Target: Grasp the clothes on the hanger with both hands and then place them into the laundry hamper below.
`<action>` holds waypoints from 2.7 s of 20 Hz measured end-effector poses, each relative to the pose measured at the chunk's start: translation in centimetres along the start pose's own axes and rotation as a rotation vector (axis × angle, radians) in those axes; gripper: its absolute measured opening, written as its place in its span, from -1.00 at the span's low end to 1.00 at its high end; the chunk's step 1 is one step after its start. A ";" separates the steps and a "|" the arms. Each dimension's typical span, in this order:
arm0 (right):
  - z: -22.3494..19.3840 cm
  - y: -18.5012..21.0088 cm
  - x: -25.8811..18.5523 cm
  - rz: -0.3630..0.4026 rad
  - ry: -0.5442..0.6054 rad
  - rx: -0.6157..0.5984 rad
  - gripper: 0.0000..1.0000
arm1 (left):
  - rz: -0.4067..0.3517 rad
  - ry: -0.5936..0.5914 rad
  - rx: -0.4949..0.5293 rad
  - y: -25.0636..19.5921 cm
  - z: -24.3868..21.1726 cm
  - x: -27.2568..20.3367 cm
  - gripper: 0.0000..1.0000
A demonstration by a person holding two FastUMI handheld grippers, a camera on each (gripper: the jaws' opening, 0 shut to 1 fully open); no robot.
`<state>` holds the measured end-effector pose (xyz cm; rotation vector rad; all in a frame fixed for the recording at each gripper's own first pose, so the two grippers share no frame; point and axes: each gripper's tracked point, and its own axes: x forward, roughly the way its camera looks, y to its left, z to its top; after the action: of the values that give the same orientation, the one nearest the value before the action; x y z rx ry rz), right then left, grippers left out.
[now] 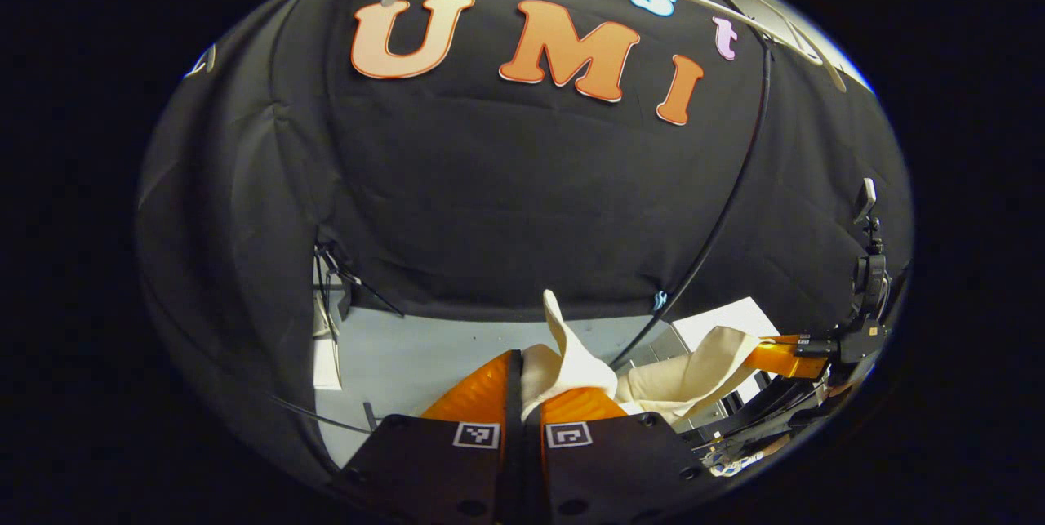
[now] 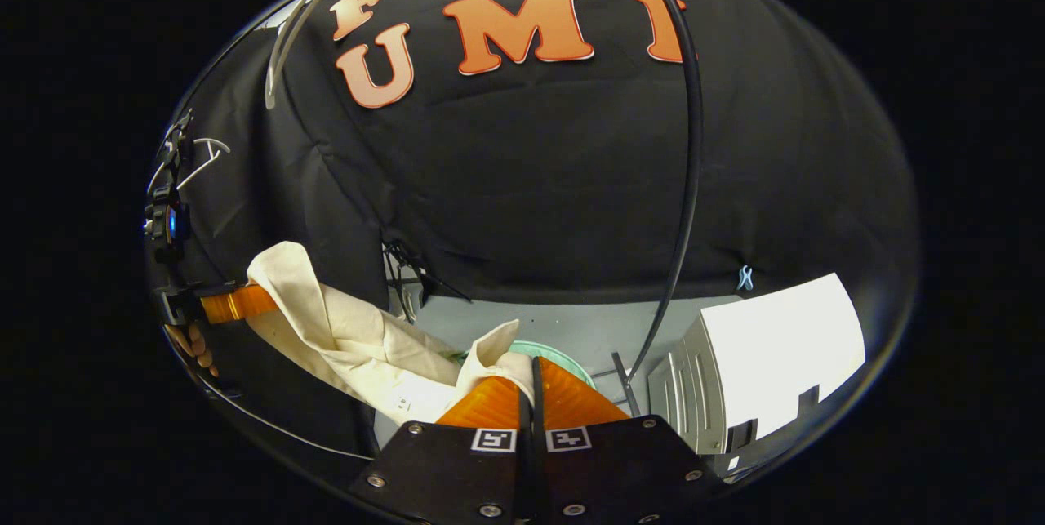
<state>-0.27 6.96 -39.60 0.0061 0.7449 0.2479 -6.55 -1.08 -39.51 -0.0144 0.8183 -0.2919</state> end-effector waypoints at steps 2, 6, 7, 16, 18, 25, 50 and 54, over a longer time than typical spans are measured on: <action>-1.7 -0.3 0.9 -0.003 0.034 0.005 -1.00 | -0.007 0.033 -0.004 -0.7 -1.5 0.9 -0.86; -4.7 -1.2 2.3 -0.012 0.100 0.009 -1.00 | -0.015 0.107 -0.015 -1.9 -4.9 2.4 -0.86; -5.5 -1.5 2.7 -0.015 0.115 0.010 -1.00 | -0.016 0.127 -0.018 -2.2 -5.6 2.8 -0.86; -12.4 -4.3 6.3 -0.050 0.255 0.001 -0.99 | -0.002 0.328 -0.088 -4.2 -14.8 6.5 -0.86; -13.1 -4.1 6.8 -0.041 0.277 0.001 -0.96 | -0.009 0.373 -0.106 -4.9 -16.5 6.9 -0.85; -13.9 -3.8 7.4 -0.017 0.284 -0.035 -1.00 | 0.036 0.458 -0.106 -5.4 -20.6 7.1 -0.82; -1.5 -3.1 -2.5 -0.066 0.052 -0.121 0.86 | 0.168 0.044 -0.140 -0.7 -2.3 -3.9 0.96; 4.2 -2.9 -6.1 -0.080 -0.068 -0.152 0.86 | 0.196 -0.089 -0.112 0.8 3.0 -7.5 0.96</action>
<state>-1.14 3.15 -32.63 -0.1586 0.6553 0.2270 -8.98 1.30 -32.18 -0.0517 0.7410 -0.0599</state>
